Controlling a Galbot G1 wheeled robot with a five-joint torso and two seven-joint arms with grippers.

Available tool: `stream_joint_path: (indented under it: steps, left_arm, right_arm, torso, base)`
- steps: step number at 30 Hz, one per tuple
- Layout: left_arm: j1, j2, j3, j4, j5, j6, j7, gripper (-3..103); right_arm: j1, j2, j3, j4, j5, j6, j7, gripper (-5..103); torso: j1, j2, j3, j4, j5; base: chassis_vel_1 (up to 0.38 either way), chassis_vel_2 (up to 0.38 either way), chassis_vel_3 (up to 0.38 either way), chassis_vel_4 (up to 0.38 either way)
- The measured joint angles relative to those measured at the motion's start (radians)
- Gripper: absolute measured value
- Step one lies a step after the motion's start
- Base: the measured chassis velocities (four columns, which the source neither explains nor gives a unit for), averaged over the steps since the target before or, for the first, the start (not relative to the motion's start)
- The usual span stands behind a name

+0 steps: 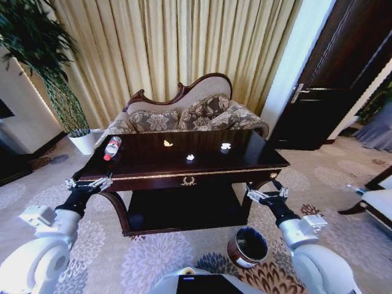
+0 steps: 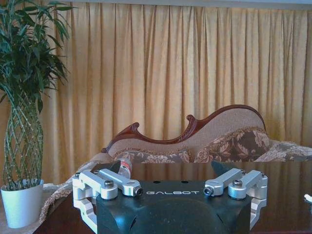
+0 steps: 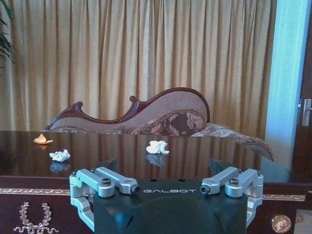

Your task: Move to the front of the table and place the trash on the table into the trash bin.

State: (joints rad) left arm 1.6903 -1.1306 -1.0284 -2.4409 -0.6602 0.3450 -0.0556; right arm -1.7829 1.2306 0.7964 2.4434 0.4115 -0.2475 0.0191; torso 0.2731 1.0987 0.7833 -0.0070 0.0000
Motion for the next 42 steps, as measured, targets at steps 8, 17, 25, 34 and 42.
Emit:
stream_joint_path:
  steps: [8,17,25,34,42]
  left_arm:
    - [0.000,0.000,0.000,0.000,0.002,0.000,0.001,100]
    - [-0.001,-0.001,0.004,0.004,0.006,0.000,0.002,100]
    - [-0.001,-0.006,0.009,0.009,0.013,-0.001,0.006,100]
    - [0.000,-0.011,0.007,0.011,0.013,-0.003,0.009,100]
    - [0.001,-0.015,0.006,0.011,0.016,-0.007,0.012,100]
  right_arm:
    - [0.000,0.000,0.002,-0.006,0.001,0.003,-0.013,100]
    - [0.002,-0.001,0.005,-0.013,0.001,0.007,-0.017,100]
    - [0.001,0.002,0.005,-0.016,-0.001,0.006,-0.020,100]
    - [0.002,0.001,0.003,-0.017,-0.003,0.003,-0.021,100]
    - [0.001,0.001,0.005,-0.016,-0.004,0.003,-0.029,100]
  torso:
    - [0.000,0.000,0.000,0.0000,0.0000]
    - [0.000,0.000,0.000,0.0001,0.0000]
    - [0.000,0.000,0.000,0.0000,0.0000]
    - [0.000,0.000,0.000,0.0000,0.0000]
    - [0.000,0.000,0.000,-0.0001,0.0000]
  base:
    - [0.000,0.000,0.000,0.000]
    - [-0.054,0.053,0.054,-0.054]
    - [-0.060,0.062,0.065,-0.061]
    - [-0.005,0.005,0.007,-0.005]
    - [-0.020,0.011,0.014,-0.011]
